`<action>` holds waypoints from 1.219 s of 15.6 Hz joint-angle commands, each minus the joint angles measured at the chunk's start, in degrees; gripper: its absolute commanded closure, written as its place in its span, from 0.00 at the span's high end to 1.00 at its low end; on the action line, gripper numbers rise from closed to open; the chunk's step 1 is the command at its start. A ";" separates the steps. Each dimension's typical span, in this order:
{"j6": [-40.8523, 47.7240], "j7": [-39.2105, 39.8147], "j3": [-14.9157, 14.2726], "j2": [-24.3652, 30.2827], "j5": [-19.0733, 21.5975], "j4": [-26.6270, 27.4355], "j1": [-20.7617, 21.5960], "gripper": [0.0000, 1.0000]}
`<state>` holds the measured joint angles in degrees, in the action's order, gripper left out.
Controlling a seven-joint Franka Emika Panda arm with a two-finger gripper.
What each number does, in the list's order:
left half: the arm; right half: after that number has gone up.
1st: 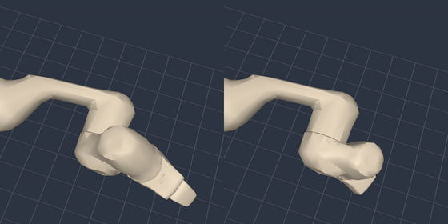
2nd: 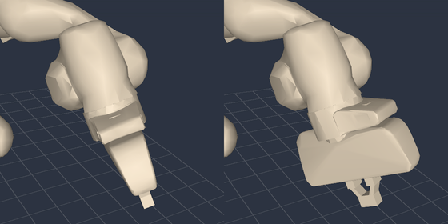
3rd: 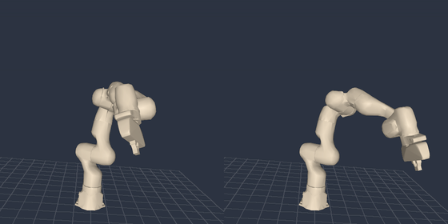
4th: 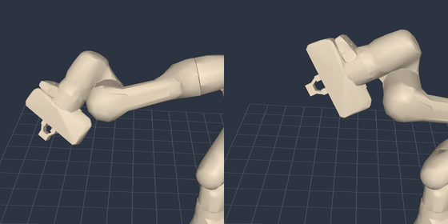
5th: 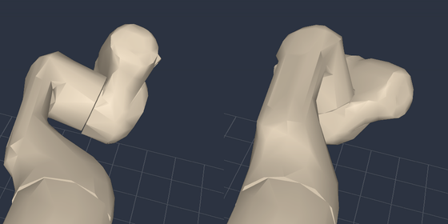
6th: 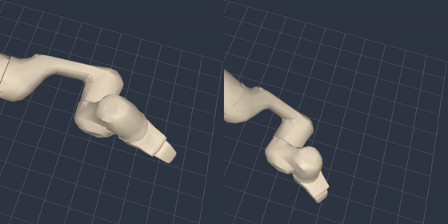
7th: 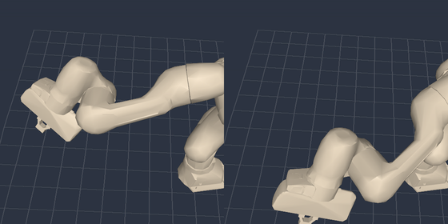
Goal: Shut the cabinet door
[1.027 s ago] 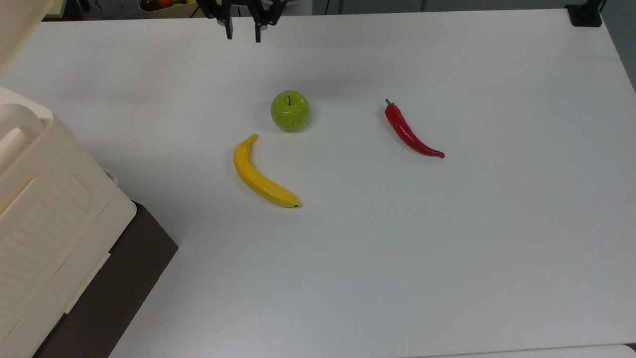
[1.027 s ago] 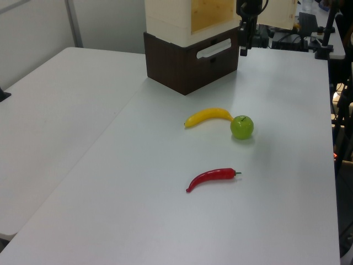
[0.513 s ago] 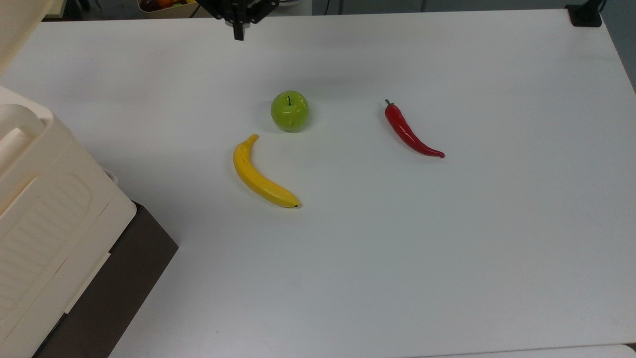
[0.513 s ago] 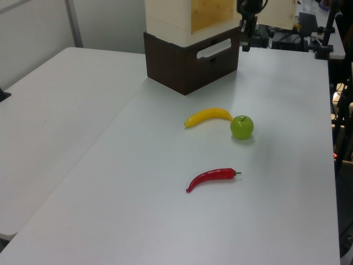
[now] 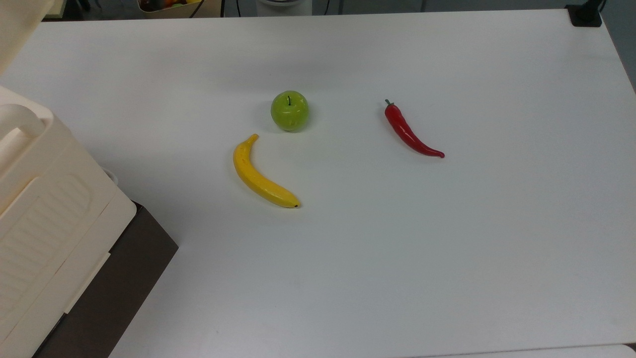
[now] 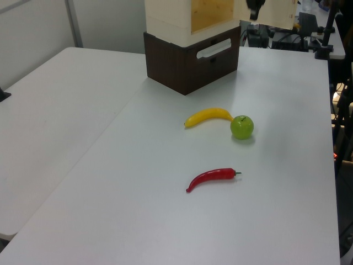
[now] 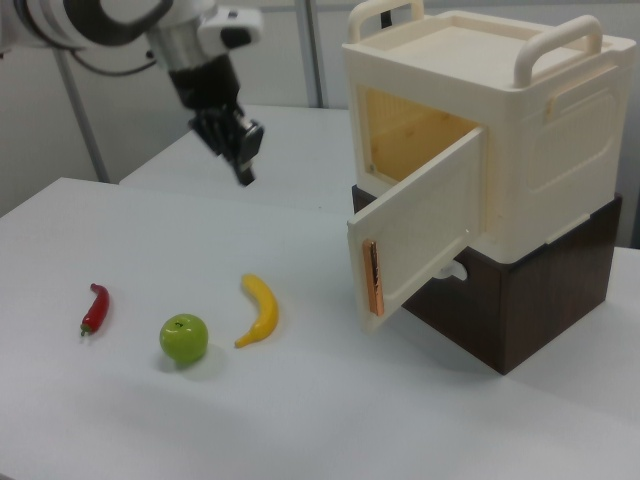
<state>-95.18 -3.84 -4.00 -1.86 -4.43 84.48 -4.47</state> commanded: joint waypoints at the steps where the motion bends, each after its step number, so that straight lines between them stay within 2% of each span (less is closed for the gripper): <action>1: 1.32 -0.38 -0.22 0.36 0.65 -4.84 -5.00 0.00; 6: 0.35 0.50 -0.13 0.01 0.56 -8.36 -13.44 0.00; 11: -2.99 0.59 -0.31 -0.69 0.56 -8.36 -19.77 0.00; 14: -6.15 0.85 -1.53 -0.96 0.82 -8.01 -22.41 0.00; 19: -6.77 3.39 -4.70 -2.10 2.49 -7.84 -23.39 0.00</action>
<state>-100.86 -2.96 -6.84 -3.24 -3.76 76.70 -27.87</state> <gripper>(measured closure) 0.991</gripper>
